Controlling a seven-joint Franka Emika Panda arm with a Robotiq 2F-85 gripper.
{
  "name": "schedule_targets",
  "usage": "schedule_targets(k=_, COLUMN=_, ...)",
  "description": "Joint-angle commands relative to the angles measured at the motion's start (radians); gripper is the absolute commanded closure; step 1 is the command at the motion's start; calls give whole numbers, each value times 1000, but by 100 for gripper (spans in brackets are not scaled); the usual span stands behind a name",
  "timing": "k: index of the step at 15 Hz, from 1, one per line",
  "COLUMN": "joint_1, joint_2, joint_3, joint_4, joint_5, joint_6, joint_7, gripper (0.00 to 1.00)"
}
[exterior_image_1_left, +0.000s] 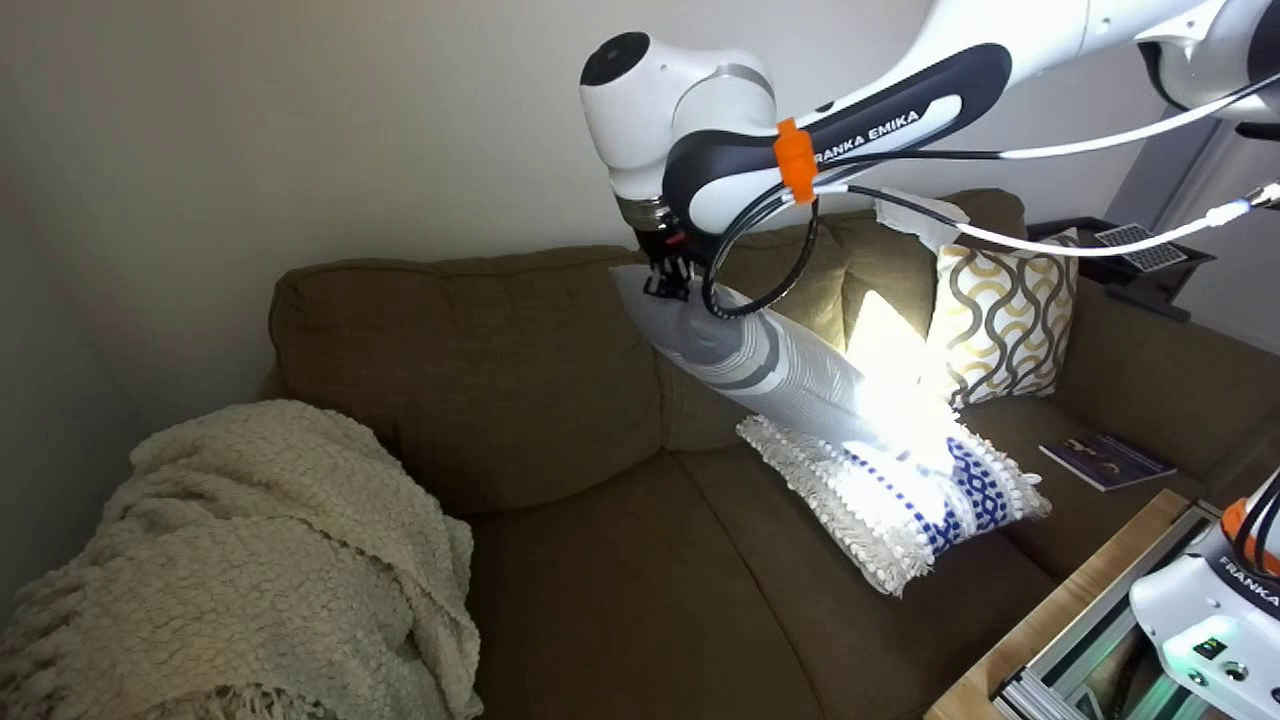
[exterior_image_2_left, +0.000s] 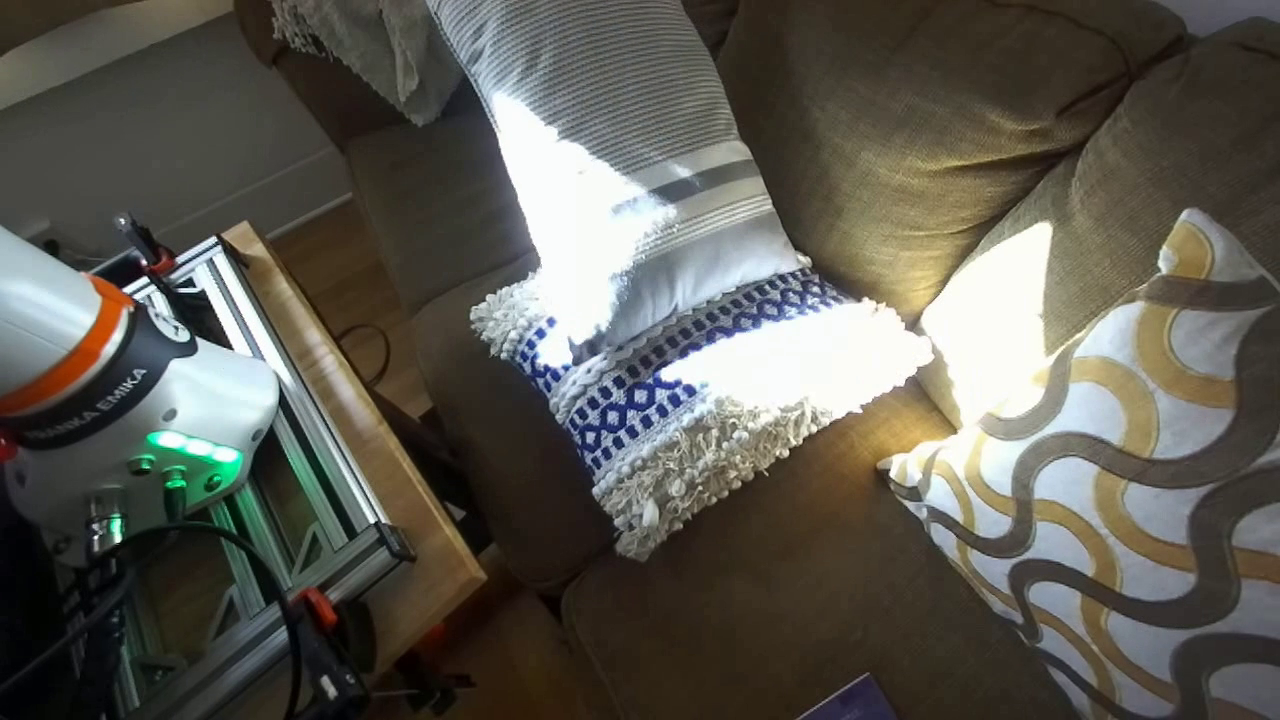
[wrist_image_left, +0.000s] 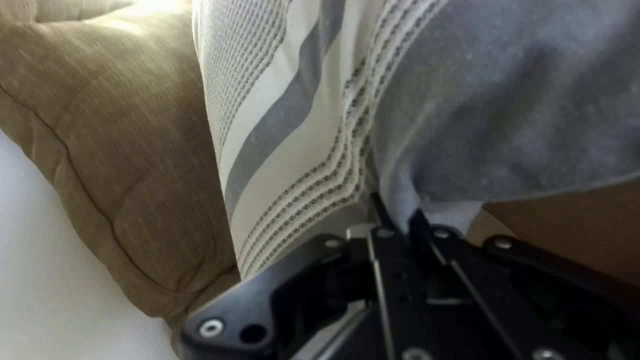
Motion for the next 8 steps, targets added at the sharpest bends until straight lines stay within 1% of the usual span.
schedule_targets(k=1, joint_1=34, joint_2=88, joint_3=12, joint_4=156, joint_5=19, joint_6=24, joint_7=-101, gripper=98)
schedule_targets(k=5, joint_1=85, joint_2=167, joint_3=11, joint_4=283, joint_5=46, joint_6=30, joint_7=-170, gripper=98)
schedule_targets(k=8, joint_1=117, joint_2=222, joint_3=6, joint_4=375, joint_5=94, joint_6=28, joint_7=-210, gripper=98)
